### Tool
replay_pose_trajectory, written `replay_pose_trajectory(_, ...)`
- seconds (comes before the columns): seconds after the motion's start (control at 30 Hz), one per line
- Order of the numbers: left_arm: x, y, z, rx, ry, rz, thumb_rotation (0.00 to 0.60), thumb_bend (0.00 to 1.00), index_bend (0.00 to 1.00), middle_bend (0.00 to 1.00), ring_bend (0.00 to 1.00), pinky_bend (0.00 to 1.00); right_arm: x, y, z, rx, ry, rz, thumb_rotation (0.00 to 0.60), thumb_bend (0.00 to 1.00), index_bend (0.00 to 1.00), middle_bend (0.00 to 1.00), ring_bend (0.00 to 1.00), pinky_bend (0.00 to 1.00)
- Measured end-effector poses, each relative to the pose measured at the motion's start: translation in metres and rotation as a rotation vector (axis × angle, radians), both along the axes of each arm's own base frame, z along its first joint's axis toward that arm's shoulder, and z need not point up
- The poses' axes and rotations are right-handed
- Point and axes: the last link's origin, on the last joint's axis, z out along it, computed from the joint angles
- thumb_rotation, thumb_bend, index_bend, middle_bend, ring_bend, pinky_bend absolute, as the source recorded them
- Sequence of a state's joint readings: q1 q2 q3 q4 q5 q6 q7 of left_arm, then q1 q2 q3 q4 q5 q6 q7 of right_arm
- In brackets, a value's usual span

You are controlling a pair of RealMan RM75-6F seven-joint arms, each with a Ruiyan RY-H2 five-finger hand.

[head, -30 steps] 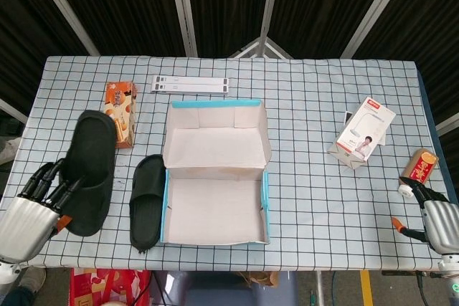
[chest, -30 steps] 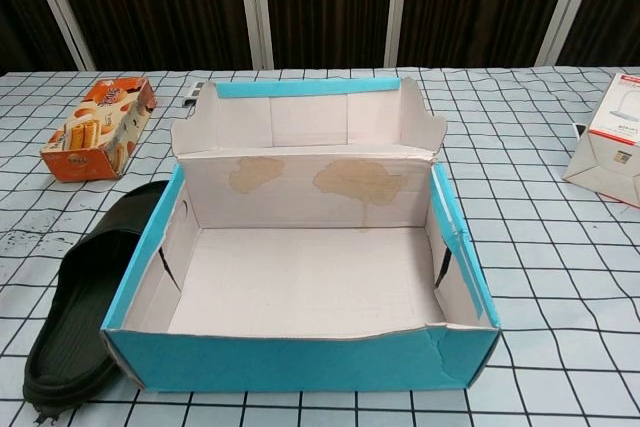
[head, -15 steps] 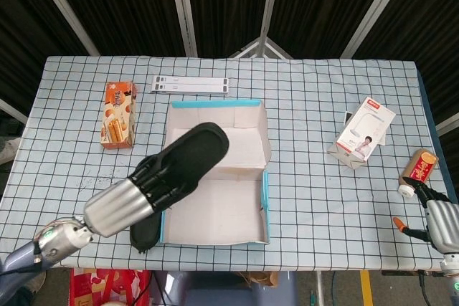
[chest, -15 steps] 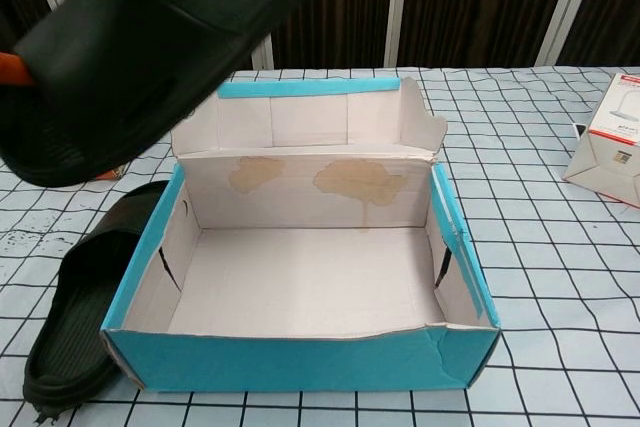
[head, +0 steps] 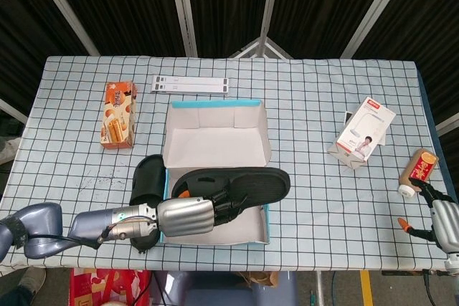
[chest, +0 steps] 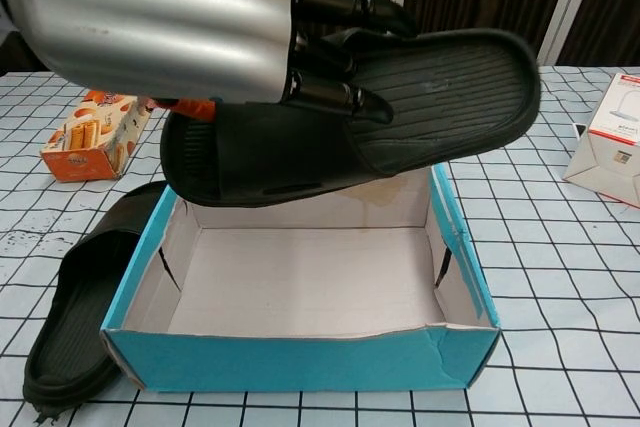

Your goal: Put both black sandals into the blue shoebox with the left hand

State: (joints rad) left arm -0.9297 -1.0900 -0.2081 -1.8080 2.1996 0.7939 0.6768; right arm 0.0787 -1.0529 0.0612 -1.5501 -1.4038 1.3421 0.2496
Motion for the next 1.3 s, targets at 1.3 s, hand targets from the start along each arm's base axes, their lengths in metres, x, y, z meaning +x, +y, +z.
replay_pose_trajectory(1.3, -0.059, 0.023, -0.07, -0.16, 0.01, 0.152, 0.6, 0.34, 0.15, 0.38, 0.07, 0.27, -0.005, -0.002, -0.001, 0.017, -0.002, -0.049, 0.6, 0.23, 0.18, 0.24, 0.29, 0.31)
